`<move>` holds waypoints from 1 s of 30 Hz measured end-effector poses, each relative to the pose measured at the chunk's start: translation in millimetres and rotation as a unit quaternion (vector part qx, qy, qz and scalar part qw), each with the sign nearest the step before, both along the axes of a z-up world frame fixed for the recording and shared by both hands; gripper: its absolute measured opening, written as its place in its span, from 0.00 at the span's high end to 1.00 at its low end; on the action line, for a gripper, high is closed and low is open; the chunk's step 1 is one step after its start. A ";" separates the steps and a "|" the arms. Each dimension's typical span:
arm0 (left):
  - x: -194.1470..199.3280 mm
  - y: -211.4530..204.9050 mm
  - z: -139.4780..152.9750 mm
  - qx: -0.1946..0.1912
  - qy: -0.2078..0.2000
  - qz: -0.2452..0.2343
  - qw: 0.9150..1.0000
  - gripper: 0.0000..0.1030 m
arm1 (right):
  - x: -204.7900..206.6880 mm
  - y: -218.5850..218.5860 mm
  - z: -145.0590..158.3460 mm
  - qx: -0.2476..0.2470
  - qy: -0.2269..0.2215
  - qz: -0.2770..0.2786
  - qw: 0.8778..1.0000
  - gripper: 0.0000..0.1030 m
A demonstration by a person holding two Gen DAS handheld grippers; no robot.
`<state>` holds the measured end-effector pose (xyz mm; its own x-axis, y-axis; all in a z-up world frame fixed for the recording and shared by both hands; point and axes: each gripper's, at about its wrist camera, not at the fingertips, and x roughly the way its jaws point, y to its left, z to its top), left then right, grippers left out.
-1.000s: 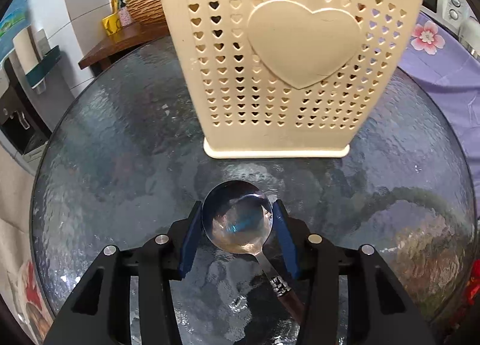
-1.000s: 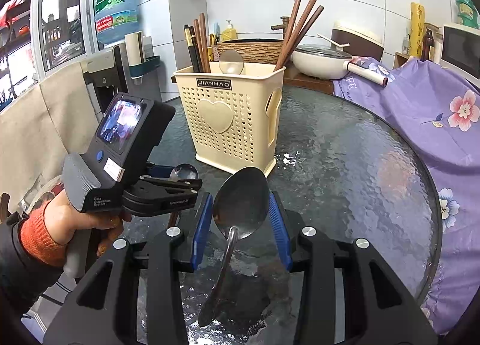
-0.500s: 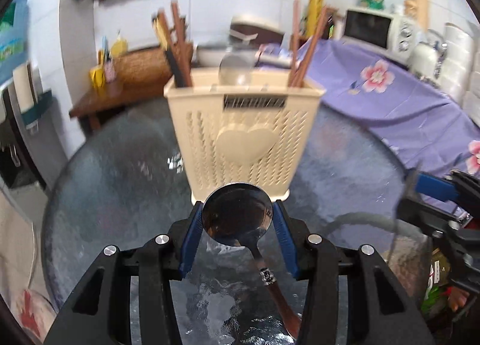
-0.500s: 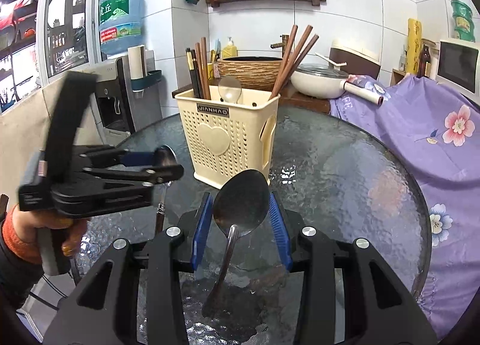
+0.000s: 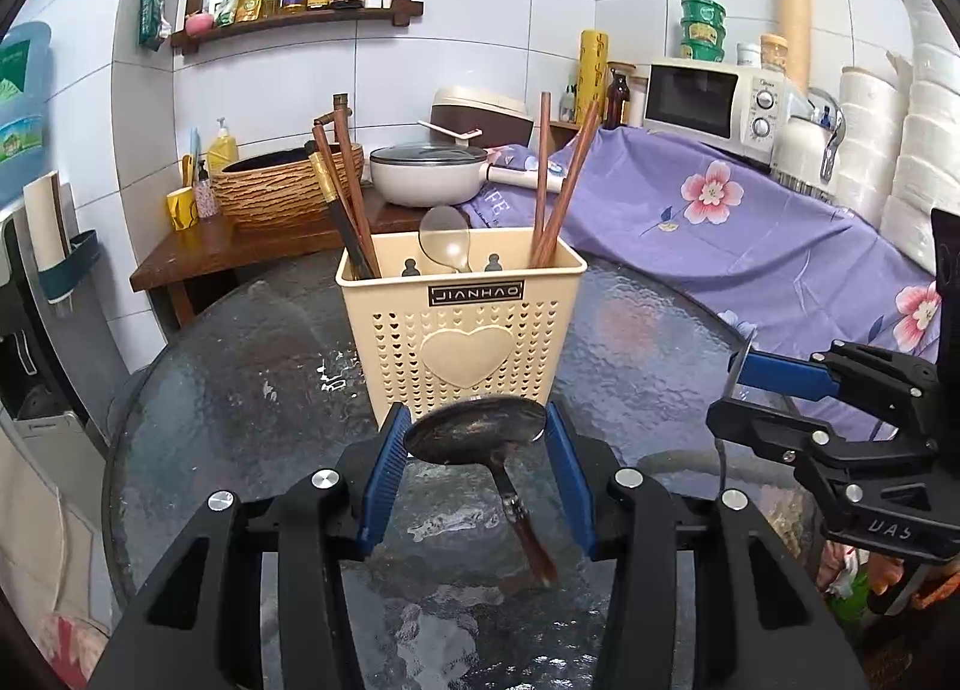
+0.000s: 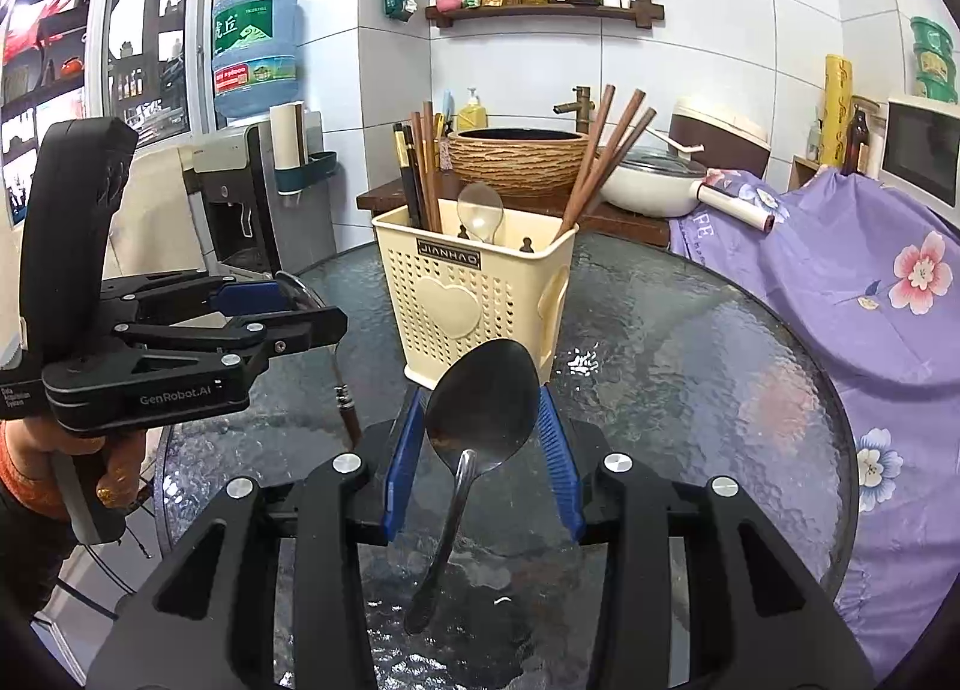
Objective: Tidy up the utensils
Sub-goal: 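Lower both spoons down into the beige holder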
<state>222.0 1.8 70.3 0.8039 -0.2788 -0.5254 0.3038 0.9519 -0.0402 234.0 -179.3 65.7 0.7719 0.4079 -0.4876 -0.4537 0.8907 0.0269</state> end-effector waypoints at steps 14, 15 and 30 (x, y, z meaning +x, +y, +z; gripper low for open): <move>2.1 8.6 35.8 -0.006 -0.027 0.000 1.000 0.56 | 13.2 12.4 33.6 -0.003 -0.033 0.013 0.999 0.62; 3.7 9.7 40.5 -0.009 -0.028 0.000 1.000 0.56 | 16.4 12.9 39.6 0.001 -0.036 0.012 0.999 0.62; 71.4 28.1 155.0 -0.022 -0.099 0.067 0.993 0.56 | 91.4 34.1 153.0 0.012 -0.144 -0.052 0.988 0.62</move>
<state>293.4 29.9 225.3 0.9218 -0.1822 -0.3422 0.1814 0.9828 -0.0346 325.5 -145.3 218.7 0.9155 0.3290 -0.2318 -0.3526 0.9333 -0.0681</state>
